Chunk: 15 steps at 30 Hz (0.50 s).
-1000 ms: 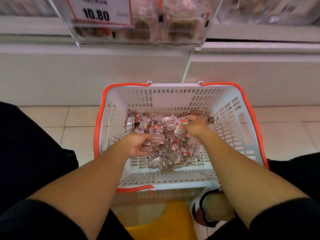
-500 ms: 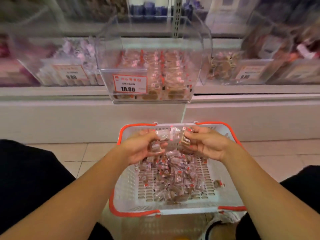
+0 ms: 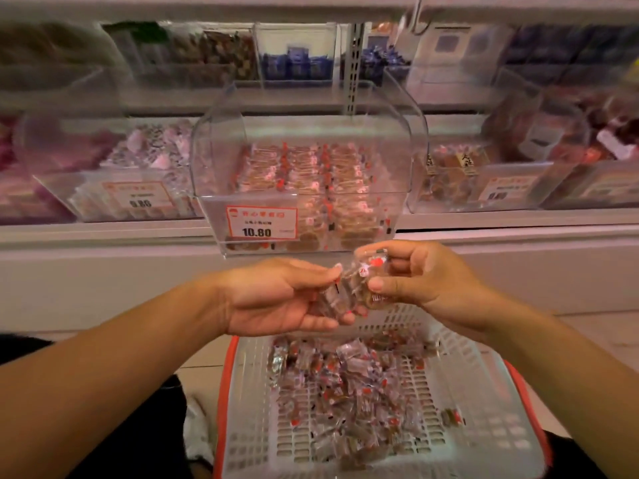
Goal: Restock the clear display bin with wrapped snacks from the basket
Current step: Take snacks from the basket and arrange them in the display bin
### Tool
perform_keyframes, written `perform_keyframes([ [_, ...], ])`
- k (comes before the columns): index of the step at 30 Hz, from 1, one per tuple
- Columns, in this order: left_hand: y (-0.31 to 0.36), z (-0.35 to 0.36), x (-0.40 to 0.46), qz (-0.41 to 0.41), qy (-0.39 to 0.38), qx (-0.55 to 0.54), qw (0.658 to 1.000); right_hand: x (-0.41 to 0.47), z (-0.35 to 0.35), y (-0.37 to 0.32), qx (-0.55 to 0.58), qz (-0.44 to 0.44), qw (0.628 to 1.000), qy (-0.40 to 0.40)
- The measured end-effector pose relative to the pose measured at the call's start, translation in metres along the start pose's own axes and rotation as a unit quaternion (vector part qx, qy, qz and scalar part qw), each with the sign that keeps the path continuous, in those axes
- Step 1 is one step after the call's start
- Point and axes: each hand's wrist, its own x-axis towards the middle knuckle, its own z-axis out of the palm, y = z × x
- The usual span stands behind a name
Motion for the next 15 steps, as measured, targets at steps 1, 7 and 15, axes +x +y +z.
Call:
perform_keyframes([
  [1,0.000,-0.001,0.005,0.016,0.009,-0.011,1.000,0.000,-0.001,0.004,0.003,-0.020,0.999,0.029],
  [7,-0.008,0.005,0.024,-0.022,-0.041,-0.071,0.996,-0.006,-0.002,0.025,-0.024,-0.039,0.996,0.080],
  [15,-0.018,0.007,0.039,0.006,0.005,-0.073,0.997,-0.011,0.014,0.048,0.115,-0.020,0.973,0.199],
])
